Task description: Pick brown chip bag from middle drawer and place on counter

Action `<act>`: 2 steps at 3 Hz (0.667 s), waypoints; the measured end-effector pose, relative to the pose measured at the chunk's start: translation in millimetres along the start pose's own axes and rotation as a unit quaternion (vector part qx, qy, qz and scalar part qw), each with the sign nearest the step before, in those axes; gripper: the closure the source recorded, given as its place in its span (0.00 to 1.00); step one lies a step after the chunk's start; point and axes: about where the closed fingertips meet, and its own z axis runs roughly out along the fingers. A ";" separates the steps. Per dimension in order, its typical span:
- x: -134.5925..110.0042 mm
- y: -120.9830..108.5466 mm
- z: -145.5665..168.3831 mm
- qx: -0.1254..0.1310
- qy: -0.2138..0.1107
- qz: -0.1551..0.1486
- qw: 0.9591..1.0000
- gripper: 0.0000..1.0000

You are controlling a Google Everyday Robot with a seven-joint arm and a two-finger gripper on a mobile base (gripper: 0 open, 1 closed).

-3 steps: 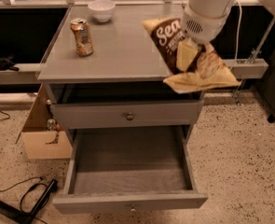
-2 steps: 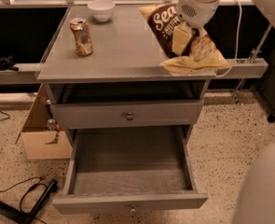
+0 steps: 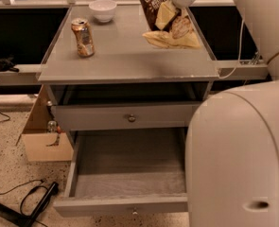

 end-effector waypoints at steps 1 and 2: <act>-22.6 -11.0 -16.1 0.014 -0.035 -0.001 0.999 0.84; -22.8 -11.0 -16.1 0.013 -0.035 -0.001 0.999 0.61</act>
Offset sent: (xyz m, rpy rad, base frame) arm 0.0125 0.0052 0.0254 0.0385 -0.0631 0.0015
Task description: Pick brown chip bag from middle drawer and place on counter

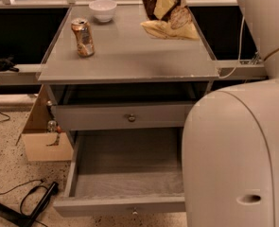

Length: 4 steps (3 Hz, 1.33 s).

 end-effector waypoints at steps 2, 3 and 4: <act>0.0 0.0 0.1 0.000 0.000 0.000 1.000 0.15; 0.0 0.1 0.3 0.000 0.000 0.000 1.000 0.00; 0.4 -1.5 -4.1 0.001 -0.006 0.002 1.000 0.00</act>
Offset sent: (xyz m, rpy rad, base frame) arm 0.0000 0.0000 0.0000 0.0000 0.0000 0.0000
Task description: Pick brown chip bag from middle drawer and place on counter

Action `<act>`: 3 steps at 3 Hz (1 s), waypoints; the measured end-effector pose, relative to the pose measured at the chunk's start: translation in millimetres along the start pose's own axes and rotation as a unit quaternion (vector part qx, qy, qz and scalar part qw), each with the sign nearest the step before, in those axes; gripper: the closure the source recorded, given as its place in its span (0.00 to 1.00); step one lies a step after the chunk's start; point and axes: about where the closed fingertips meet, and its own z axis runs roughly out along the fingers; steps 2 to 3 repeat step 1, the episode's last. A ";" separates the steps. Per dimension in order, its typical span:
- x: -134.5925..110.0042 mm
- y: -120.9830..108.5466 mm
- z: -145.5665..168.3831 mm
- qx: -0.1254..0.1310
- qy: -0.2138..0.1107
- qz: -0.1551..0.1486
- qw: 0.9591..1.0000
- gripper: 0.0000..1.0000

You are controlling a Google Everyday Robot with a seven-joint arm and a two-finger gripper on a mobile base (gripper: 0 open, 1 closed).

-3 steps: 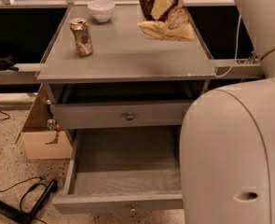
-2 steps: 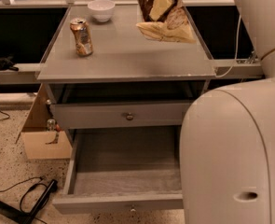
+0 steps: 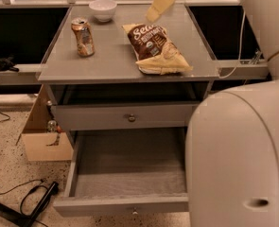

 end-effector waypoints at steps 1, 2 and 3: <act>1.3 -10.3 -37.6 0.012 -0.055 0.016 0.998 0.00; 1.3 -10.3 -37.6 0.012 -0.055 0.016 0.998 0.00; 1.3 -10.3 -37.6 0.012 -0.055 0.016 0.998 0.00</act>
Offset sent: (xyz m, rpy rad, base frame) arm 0.0000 0.0000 0.0000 0.0000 0.0000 0.0000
